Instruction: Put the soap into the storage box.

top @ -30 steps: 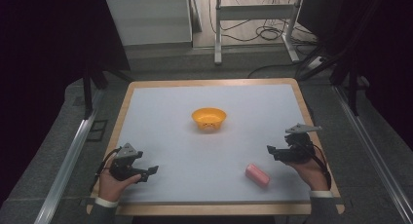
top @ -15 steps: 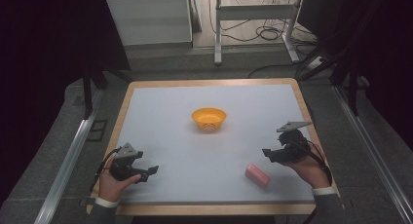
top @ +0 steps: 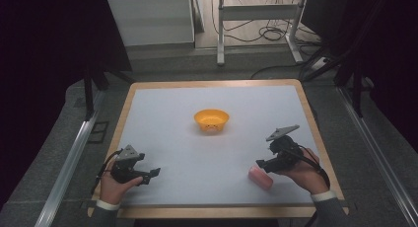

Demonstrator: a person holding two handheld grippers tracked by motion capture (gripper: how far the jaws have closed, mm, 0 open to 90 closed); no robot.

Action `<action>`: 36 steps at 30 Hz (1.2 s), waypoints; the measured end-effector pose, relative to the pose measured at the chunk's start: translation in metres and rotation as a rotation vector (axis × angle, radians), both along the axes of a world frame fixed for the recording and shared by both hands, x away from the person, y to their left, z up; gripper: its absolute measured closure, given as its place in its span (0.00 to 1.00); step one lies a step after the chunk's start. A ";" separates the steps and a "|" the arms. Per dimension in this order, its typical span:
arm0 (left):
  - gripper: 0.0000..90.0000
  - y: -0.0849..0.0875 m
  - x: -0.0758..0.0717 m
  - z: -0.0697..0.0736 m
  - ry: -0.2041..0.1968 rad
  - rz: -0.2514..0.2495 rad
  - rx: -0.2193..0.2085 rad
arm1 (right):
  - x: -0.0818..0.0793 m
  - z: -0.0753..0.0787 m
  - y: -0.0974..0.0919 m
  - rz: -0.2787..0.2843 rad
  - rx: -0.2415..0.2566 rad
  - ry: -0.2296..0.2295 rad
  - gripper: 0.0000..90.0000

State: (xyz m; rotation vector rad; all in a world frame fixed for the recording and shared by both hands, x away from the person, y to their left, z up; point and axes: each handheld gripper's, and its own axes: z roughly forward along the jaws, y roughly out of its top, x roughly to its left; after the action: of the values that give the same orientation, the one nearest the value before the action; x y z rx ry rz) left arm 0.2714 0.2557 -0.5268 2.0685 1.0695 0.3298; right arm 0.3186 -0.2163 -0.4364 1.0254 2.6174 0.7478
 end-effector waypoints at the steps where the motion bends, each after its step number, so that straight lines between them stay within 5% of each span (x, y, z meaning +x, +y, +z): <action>1: 0.14 0.000 0.000 0.000 0.000 0.000 -0.001 | -0.003 -0.001 0.004 0.018 -0.002 0.016 0.30; 12: 0.14 0.000 0.000 0.000 0.000 0.000 -0.002 | -0.012 -0.020 0.015 0.058 -0.065 0.100 0.35; 18: 0.14 0.000 0.000 0.000 -0.002 0.001 -0.004 | -0.018 -0.038 0.020 0.077 -0.129 0.168 0.47; 25: 0.14 -0.001 0.001 0.000 0.000 -0.003 -0.002 | -0.019 -0.045 0.023 0.091 -0.193 0.183 0.64; 36: 0.14 0.000 0.000 0.000 -0.001 -0.001 -0.003 | -0.018 -0.044 0.024 0.100 -0.203 0.189 0.66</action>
State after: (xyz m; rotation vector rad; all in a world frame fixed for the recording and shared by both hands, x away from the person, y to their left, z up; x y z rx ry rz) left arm 0.2716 0.2561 -0.5265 2.0658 1.0683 0.3283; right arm 0.3005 -0.1919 -0.4799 0.9549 2.8507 0.4107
